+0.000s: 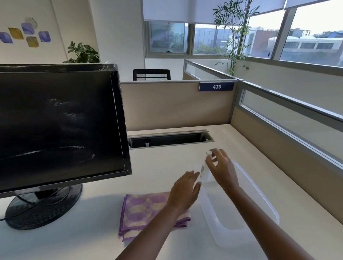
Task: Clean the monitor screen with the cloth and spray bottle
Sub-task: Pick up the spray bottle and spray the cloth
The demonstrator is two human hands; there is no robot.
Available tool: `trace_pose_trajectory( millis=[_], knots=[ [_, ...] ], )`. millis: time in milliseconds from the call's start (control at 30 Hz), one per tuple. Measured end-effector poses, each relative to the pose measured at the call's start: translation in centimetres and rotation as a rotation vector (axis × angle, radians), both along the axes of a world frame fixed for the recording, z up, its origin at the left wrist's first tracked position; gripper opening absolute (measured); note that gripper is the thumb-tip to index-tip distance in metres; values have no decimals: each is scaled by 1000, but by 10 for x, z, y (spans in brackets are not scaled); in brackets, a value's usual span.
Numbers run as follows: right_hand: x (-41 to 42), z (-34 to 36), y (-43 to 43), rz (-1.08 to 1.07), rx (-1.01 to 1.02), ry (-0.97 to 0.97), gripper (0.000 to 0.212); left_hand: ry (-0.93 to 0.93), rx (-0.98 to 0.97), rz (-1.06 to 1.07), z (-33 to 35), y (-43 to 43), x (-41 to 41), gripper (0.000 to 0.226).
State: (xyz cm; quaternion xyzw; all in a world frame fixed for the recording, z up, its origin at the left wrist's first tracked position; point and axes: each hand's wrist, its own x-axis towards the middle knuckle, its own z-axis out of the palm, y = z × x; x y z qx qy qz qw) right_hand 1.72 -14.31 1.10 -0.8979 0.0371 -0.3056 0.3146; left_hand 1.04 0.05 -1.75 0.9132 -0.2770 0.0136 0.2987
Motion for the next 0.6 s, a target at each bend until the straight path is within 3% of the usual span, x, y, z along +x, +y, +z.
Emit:
trace_pose_trajectory(
  millis=[133,333,467,600],
  knots=[
    [-10,39,13,90,79,-132,17,-15,-175,33,15,8,2,46],
    [-22,71,44,261,355,-193,41,-156,-360,11,40,37,2,62],
    [-23,76,67,427,547,-146,17,-209,-386,-51,44,63,-2,59],
    [-22,76,89,447,528,-123,12,-263,-324,46,42,81,-3,55]
  ],
)
